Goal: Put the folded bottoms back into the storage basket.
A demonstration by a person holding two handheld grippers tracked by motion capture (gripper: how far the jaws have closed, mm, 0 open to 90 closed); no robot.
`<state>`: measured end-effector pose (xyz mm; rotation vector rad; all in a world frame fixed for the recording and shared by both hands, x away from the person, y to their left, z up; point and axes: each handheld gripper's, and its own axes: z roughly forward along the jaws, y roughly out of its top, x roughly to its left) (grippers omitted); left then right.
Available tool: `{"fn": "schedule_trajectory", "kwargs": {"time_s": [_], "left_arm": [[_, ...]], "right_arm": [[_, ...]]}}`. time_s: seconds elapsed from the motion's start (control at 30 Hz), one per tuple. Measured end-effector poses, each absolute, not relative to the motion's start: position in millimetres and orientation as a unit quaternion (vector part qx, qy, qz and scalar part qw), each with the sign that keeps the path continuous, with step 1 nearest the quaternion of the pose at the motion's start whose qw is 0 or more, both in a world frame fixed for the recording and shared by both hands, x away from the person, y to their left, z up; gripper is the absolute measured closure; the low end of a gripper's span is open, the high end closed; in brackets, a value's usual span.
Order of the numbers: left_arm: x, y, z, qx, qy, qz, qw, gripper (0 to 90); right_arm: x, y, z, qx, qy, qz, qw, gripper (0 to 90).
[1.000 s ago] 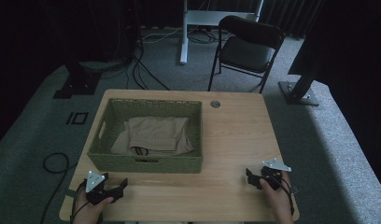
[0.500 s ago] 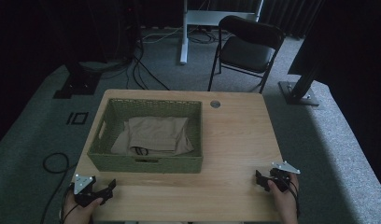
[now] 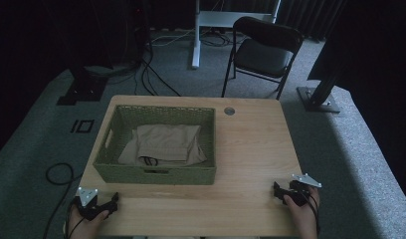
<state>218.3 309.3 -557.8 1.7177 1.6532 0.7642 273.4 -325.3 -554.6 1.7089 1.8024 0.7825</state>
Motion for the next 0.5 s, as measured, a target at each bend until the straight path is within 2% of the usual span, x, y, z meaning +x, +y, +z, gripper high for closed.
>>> {"fn": "schedule_trajectory", "kwargs": {"time_s": [0.5], "left_arm": [[218.5,306.0,-558.6,0.626,0.654,0.308,0.293,14.6]], "right_arm": [[277.8,-324.1,-554.8,0.628,0.671,0.292,0.263,11.2]]}}
